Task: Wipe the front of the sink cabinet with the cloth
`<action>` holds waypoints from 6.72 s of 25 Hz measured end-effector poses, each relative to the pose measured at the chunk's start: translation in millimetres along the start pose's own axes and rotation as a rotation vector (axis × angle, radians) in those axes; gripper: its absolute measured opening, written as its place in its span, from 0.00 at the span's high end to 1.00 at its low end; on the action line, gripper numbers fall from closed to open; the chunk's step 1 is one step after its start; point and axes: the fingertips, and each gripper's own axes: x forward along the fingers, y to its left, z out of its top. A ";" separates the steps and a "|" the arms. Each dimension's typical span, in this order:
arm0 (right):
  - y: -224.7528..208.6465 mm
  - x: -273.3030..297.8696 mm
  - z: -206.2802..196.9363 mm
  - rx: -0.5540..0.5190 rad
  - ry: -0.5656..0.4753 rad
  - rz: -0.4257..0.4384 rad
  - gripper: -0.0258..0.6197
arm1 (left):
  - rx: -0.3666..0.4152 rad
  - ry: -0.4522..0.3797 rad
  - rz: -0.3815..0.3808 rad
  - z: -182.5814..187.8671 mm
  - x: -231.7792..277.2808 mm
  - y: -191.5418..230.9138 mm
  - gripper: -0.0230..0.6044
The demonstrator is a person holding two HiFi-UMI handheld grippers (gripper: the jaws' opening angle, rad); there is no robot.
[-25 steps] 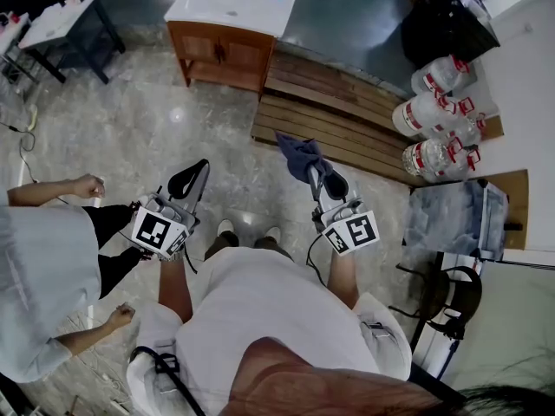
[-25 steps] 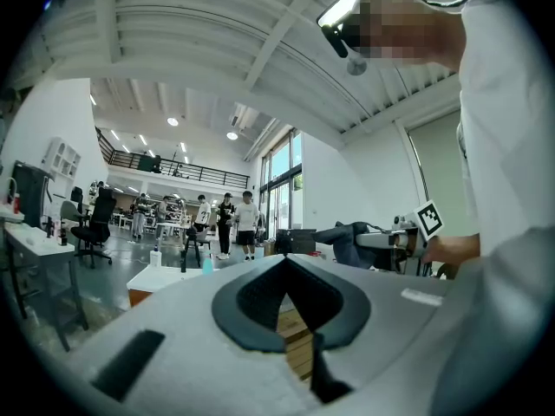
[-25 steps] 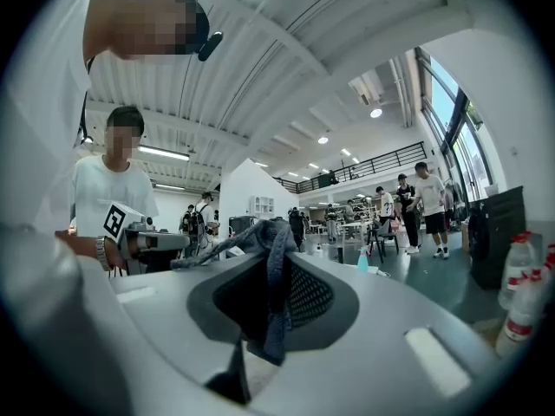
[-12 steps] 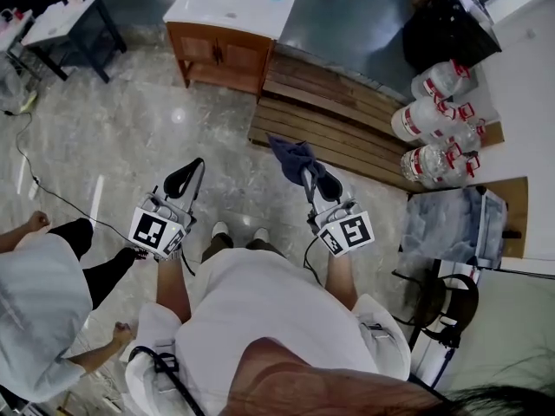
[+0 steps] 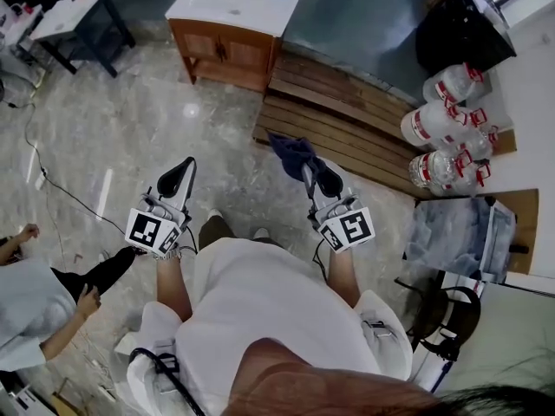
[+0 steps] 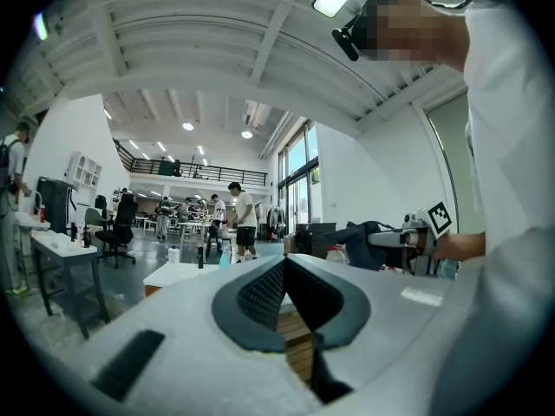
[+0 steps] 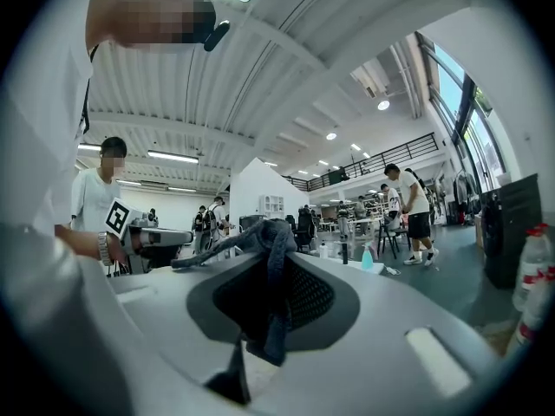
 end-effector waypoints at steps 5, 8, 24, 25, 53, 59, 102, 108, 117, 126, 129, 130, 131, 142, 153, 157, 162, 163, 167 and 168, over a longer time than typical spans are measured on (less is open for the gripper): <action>-14.3 25.9 -2.5 0.007 -0.010 0.003 0.86 | 0.014 -0.004 0.017 2.8 17.2 28.7 0.96; -17.3 72.0 -14.0 0.023 -0.001 0.007 0.86 | 0.004 -0.003 0.014 -7.0 31.6 73.6 0.96; -13.4 497.5 -42.8 0.134 0.066 -0.027 0.86 | -0.059 0.032 -0.134 -29.4 150.3 462.5 0.96; -14.4 513.5 -48.5 0.138 0.076 -0.024 0.86 | -0.063 0.030 -0.133 -30.8 157.5 477.0 0.96; -122.5 720.7 -539.2 -0.025 -0.018 0.066 0.86 | 0.040 -0.130 -0.016 -504.0 301.1 630.6 0.96; -125.3 713.0 -551.8 -0.038 -0.060 0.081 0.86 | 0.081 -0.119 0.032 -523.1 291.9 629.5 0.96; -148.7 942.2 -417.4 -0.114 -0.185 -0.152 0.86 | 0.114 -0.150 0.156 -517.6 255.1 617.9 0.96; -184.9 889.0 -414.1 -0.128 -0.222 -0.204 0.85 | 0.119 -0.134 0.143 -522.6 260.3 615.7 0.96; -255.6 792.1 -410.0 -0.157 -0.258 -0.326 0.84 | 0.140 -0.091 0.102 -530.9 274.0 609.8 0.96; -305.1 722.2 -406.2 -0.182 -0.271 -0.434 0.83 | 0.140 -0.056 0.087 -545.7 278.7 605.4 0.96; -321.0 701.4 -405.5 -0.193 -0.268 -0.472 0.83 | 0.140 -0.053 0.082 -546.8 283.0 601.9 0.96; -326.1 694.4 -404.9 -0.196 -0.268 -0.485 0.83 | 0.140 -0.055 0.080 -546.3 284.6 600.6 0.96; -330.8 687.4 -404.5 -0.199 -0.267 -0.499 0.83 | 0.139 -0.056 0.077 -546.3 285.8 599.6 0.96; -383.6 610.1 -407.9 -0.233 -0.250 -0.663 0.83 | 0.135 -0.048 0.062 -552.3 292.7 596.4 0.96; -425.1 550.5 -407.9 -0.223 -0.252 -0.802 0.83 | 0.141 -0.048 0.048 -551.6 297.7 589.4 0.96; -424.6 549.4 -409.1 -0.226 -0.247 -0.806 0.85 | 0.139 -0.055 0.045 -551.4 297.5 586.7 0.96; -418.0 548.0 -407.8 -0.196 -0.265 -0.801 0.88 | 0.137 -0.061 0.052 -549.6 294.1 590.0 0.96; -414.2 548.8 -406.1 -0.191 -0.275 -0.796 0.88 | 0.138 -0.062 0.055 -549.1 293.1 591.4 0.96; -387.4 553.9 -394.2 -0.190 -0.322 -0.749 0.88 | 0.144 -0.067 0.062 -545.8 289.5 588.9 0.96; -378.9 559.5 -393.9 -0.188 -0.326 -0.726 0.88 | 0.144 -0.068 0.062 -545.8 289.5 588.0 0.96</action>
